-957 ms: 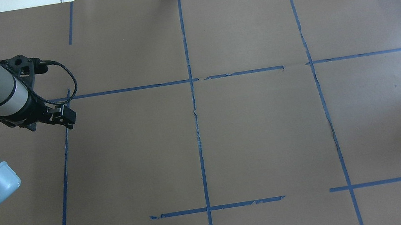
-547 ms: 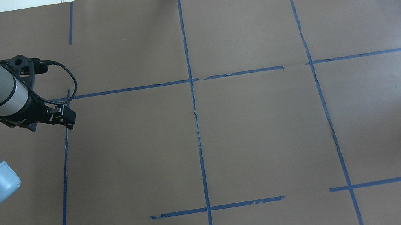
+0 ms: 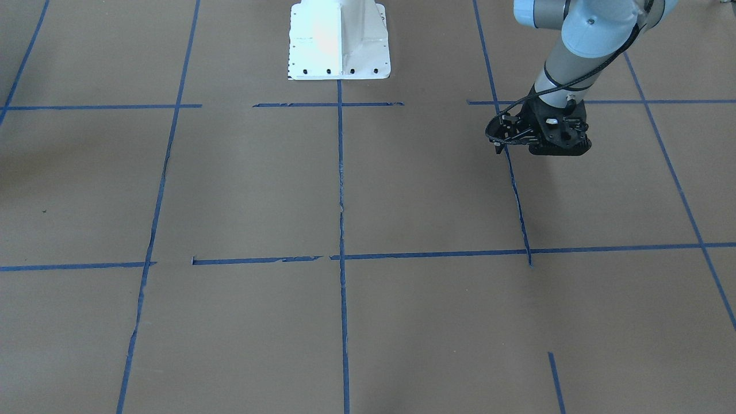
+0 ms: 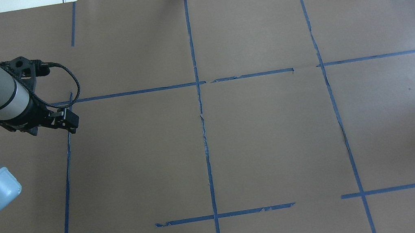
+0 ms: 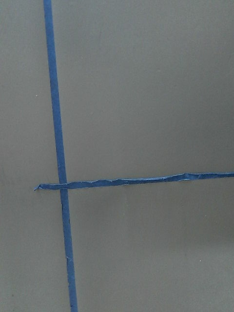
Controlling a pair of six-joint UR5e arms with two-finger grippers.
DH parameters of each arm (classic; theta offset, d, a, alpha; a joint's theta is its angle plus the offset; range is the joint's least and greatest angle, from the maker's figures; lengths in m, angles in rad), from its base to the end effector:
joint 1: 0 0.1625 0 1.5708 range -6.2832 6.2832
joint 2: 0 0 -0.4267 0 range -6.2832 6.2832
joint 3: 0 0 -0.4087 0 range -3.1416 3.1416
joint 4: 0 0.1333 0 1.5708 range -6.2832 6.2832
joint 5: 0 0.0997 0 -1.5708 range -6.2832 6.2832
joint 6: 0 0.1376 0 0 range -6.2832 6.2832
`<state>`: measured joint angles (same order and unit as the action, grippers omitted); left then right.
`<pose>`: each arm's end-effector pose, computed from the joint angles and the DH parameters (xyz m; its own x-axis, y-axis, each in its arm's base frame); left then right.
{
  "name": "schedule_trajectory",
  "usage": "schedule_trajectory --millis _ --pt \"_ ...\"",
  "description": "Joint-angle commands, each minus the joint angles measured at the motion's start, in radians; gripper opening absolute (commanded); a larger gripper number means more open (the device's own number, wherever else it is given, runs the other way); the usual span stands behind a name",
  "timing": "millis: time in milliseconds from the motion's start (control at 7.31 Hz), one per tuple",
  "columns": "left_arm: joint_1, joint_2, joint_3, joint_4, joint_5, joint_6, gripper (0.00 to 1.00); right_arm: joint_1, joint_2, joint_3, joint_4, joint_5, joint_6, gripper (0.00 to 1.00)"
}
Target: Left arm hands cup to right arm to dump lemon
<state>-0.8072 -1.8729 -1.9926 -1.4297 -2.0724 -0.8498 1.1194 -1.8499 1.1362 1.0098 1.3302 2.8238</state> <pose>0.3545 -0.4674 0.3450 0.7310 0.0734 -0.6784 -0.0429 0.9972 0.0618 0.0229 -0.3335 0.7059 -0.9644 0.1256 0.2328 -0.1832 0.3177 -0.9303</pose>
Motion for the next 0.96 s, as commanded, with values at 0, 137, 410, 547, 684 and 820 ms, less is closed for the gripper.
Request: schedule_trajectory --millis 0,137,410,547,684,820 --pt "0.0 0.0 0.0 0.0 0.0 0.0 1.0 -0.001 0.001 0.001 -0.008 0.018 -0.287 0.05" --pt "0.0 0.0 0.0 0.0 0.0 0.0 1.0 -0.003 0.001 0.001 -0.017 0.064 -0.405 0.05" --pt "0.0 0.0 -0.002 0.0 0.0 0.0 1.0 -0.003 0.001 0.004 -0.057 0.112 -0.673 0.05" --pt "-0.001 0.0 -0.003 0.0 -0.002 0.0 1.0 -0.003 0.001 0.007 -0.068 0.142 -0.767 0.05" --pt "-0.001 0.001 -0.008 0.0 -0.002 0.0 1.0 -0.001 0.001 0.017 -0.079 0.217 -0.87 0.05" --pt "-0.001 0.003 -0.012 0.0 -0.002 -0.002 1.0 0.008 0.0 0.045 -0.12 0.26 -0.955 0.05"
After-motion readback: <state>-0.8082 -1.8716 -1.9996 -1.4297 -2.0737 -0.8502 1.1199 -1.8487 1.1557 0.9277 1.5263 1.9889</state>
